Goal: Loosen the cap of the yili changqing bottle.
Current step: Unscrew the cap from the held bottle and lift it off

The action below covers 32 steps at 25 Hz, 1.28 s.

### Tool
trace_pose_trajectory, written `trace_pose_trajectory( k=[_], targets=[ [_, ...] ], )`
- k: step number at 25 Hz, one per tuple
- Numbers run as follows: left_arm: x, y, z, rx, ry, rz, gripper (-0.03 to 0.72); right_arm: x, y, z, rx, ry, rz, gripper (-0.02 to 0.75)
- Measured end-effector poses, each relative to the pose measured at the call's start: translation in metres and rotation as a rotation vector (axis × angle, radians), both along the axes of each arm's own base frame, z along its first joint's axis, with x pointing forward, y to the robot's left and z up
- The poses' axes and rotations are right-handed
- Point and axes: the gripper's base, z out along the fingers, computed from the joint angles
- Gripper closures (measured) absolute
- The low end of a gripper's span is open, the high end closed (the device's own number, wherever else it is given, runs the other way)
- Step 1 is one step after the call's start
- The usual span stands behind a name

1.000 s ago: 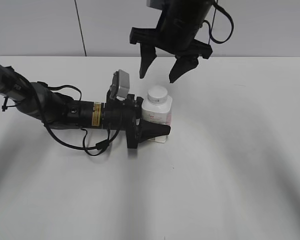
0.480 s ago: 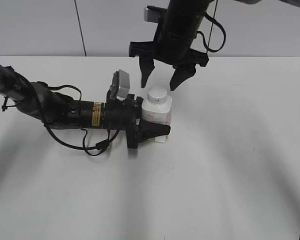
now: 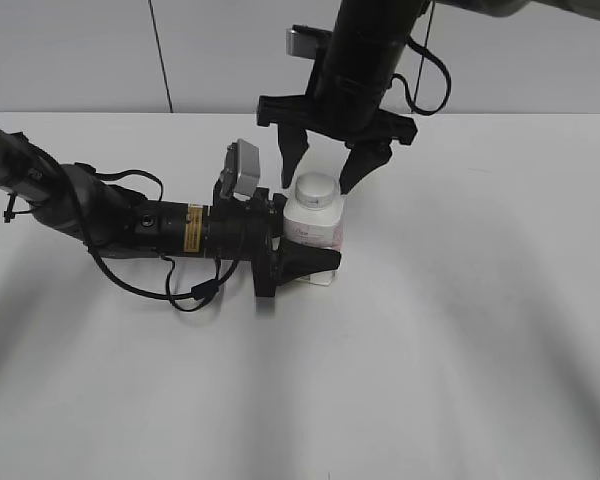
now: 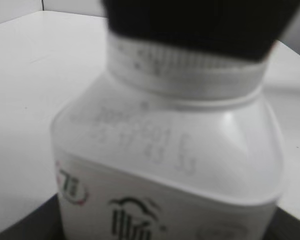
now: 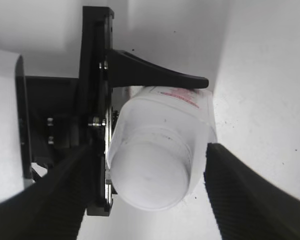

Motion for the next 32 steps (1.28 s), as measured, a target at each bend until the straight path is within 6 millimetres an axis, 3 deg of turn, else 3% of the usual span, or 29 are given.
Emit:
trace_pose_trajectory(
  k=[6,22,32],
  targets=[
    [0.000,0.000,0.000,0.002,0.000,0.001,0.255,-0.003,-0.002,0.015,0.016,-0.027,0.000,0.185],
    [0.000,0.000,0.000,0.002,0.000,0.001,0.256,-0.008,-0.004,0.001,-0.011,0.017,0.005,0.186],
    [0.000,0.000,0.000,0.003,-0.001,0.000,0.256,-0.008,-0.004,0.001,-0.007,0.017,0.018,0.305]
  ],
)
